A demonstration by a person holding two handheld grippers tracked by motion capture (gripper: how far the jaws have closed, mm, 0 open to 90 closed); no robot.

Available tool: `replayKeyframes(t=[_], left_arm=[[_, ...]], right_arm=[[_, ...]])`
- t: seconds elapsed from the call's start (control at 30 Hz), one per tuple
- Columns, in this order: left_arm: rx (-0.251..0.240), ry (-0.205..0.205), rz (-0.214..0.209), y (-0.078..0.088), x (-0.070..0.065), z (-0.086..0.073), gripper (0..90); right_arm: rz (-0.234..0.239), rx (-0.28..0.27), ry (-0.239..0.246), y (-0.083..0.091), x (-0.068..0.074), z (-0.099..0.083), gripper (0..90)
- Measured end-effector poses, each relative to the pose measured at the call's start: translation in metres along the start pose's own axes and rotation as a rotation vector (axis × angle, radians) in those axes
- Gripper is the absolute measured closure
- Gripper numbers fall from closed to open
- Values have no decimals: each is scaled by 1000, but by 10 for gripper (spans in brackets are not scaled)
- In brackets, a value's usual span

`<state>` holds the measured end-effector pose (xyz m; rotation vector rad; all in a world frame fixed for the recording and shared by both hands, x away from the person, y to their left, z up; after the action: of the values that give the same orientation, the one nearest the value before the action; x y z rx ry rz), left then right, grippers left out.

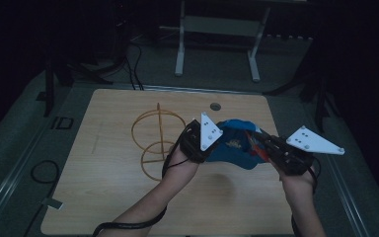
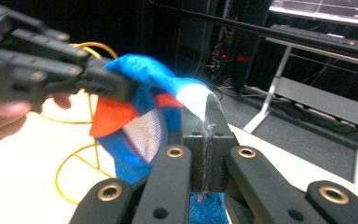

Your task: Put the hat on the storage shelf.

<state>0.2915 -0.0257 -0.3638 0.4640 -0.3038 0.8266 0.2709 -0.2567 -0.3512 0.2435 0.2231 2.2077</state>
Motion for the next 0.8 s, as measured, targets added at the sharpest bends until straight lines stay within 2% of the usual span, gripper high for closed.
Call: replayKeyframes(t=[0.1, 0.17, 0.27, 0.47, 0.57, 0.67, 0.7, 0.8], left_arm=[[0, -23, -2, 1, 0, 3, 877], [-6, -23, -3, 2, 0, 4, 878], [-26, -27, -4, 4, -1, 5, 877], [-58, -33, -4, 7, -2, 7, 877], [-84, -15, -17, 10, -1, 7, 877], [-103, -13, -17, 13, 3, 5, 876], [-107, -11, -12, 13, 4, 4, 876], [-131, 0, -34, 15, 8, 2, 875]], right_arm=[[14, 5, 4, 4, 3, -5, 894], [20, 12, 9, 7, 5, -7, 892], [63, 20, 1, 12, 8, -12, 886], [128, 43, 36, 16, 24, -22, 872], [180, 49, 38, 17, 29, -23, 773], [207, 37, 51, 22, 33, -22, 699], [206, 29, 58, 24, 33, -22, 683], [195, 8, 59, 30, 31, -19, 633]])
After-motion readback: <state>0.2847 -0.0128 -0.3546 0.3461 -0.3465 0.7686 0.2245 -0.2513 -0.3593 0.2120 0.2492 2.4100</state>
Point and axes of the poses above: each handheld gripper's, and its own axes: y roughly backward along the jaws, z roughly out of its top, x roughly to its left, the point moved 1 cm from there along -y, roughly forward along the jaws, and after that the axes turned 13 degrees about -y, right-handed, at the moved point
